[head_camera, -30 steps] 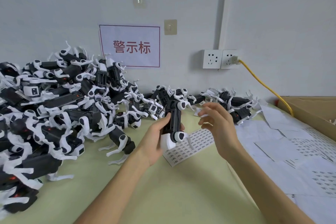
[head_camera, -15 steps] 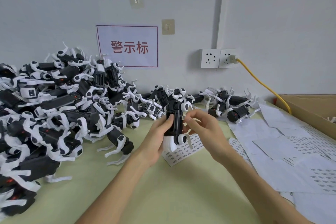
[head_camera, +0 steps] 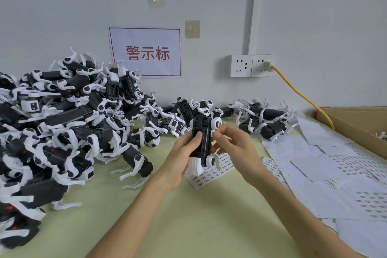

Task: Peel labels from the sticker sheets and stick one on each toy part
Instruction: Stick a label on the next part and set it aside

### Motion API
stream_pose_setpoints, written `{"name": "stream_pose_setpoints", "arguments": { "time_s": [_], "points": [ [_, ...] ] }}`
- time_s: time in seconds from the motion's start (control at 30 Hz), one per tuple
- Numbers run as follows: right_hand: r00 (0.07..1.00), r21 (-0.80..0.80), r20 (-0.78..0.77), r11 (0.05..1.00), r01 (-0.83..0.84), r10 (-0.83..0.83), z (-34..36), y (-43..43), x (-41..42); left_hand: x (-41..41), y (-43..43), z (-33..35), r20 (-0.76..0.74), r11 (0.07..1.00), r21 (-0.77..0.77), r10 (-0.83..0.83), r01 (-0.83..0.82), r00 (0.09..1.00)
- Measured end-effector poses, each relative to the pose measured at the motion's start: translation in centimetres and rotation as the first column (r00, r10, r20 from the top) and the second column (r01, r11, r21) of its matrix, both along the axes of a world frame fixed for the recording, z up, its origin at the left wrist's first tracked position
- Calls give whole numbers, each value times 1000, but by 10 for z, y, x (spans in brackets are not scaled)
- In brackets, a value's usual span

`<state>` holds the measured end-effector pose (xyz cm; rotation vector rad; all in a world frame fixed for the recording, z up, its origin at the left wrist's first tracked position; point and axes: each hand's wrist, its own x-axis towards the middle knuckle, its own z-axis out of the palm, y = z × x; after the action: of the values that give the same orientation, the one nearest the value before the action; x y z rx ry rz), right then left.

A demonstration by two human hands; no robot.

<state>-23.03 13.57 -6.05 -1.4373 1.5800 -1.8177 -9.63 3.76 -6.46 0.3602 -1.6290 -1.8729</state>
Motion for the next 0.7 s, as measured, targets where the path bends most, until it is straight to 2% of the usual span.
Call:
{"name": "stream_pose_setpoints", "arguments": {
  "time_s": [0.7],
  "points": [
    [999, 32, 20, 999, 27, -27, 1, 1, 2, 0, 1, -1, -15, 998, -53, 24, -25, 1000]
  ]
}}
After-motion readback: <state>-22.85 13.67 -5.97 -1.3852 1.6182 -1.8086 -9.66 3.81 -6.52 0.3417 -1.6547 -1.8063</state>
